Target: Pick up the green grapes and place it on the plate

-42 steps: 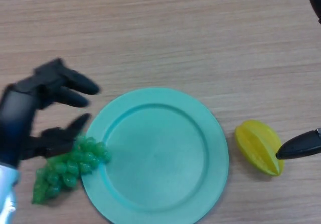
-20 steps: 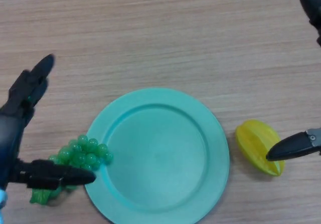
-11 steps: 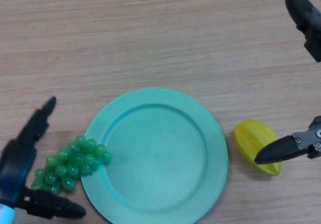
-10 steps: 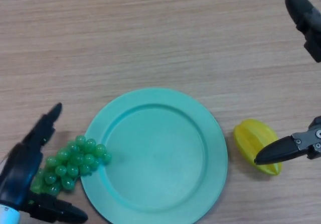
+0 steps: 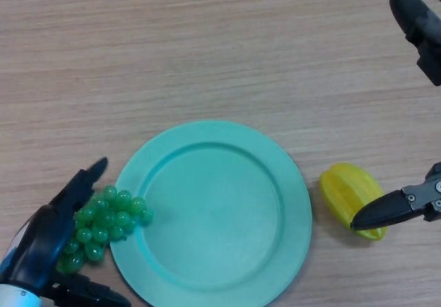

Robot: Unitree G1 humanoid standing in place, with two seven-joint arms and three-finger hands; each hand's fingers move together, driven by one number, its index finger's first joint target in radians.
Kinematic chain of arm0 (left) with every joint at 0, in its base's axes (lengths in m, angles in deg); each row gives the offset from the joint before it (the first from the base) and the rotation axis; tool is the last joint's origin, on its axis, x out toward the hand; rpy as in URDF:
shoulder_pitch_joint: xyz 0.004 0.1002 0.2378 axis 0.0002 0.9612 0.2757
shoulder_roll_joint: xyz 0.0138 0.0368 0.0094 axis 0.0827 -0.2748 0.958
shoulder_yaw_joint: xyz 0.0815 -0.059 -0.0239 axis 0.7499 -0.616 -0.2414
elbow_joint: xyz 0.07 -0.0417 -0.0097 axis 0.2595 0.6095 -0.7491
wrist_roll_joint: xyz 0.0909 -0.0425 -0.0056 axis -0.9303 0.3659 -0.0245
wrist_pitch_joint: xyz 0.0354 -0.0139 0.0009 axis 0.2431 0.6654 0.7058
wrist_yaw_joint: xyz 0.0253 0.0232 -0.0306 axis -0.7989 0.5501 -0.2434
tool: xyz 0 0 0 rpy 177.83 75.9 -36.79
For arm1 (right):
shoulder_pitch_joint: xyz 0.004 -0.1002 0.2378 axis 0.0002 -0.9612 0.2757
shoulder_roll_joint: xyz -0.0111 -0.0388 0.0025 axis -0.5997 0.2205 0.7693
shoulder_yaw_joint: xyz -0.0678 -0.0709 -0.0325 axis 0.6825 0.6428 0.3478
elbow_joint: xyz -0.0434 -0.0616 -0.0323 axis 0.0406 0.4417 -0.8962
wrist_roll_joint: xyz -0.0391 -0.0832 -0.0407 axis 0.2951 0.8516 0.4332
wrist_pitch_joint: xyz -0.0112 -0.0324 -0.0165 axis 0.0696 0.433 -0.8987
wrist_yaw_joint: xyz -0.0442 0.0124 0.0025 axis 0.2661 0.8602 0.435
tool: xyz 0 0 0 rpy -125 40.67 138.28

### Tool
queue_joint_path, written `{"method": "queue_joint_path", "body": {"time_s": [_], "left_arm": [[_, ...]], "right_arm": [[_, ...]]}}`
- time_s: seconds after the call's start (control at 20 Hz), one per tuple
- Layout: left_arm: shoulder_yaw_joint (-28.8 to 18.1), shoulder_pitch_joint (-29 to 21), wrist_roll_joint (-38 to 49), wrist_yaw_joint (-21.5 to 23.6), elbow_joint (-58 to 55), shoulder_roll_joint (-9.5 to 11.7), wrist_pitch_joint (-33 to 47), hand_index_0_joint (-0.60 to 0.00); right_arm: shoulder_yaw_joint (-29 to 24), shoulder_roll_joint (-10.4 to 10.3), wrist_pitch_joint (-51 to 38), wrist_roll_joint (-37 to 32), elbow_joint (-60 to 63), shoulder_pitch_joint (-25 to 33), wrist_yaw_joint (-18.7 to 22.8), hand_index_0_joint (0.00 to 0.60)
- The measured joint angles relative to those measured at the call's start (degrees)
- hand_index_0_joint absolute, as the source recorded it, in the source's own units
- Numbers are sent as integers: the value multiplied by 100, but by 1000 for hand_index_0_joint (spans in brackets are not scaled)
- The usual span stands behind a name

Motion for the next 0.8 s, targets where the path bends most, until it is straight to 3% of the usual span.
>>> {"method": "queue_joint_path", "body": {"time_s": [0.05, 0.25, 0.5, 0.7, 0.8], "left_arm": [[-2, 34, 75, -10, -25, 0, -4, -592], [-17, 118, 300, -330, -214, -1, -38, -600], [-210, 33, 925, -518, -612, -32, -769, -600], [-602, -52, 1067, -547, -1569, -28, -981, -600], [-596, -56, 1069, -814, -2202, -46, -1402, -600]], "right_arm": [[0, 111, -14, -40, 0, -24, 45, 0], [17, 212, -209, -251, -2, -66, 187, 0], [43, 275, -209, -356, -1, -68, 291, 0], [120, 275, -209, -354, -1, -56, 295, 0], [122, 274, -209, -354, -1, -37, 297, 0]]}}
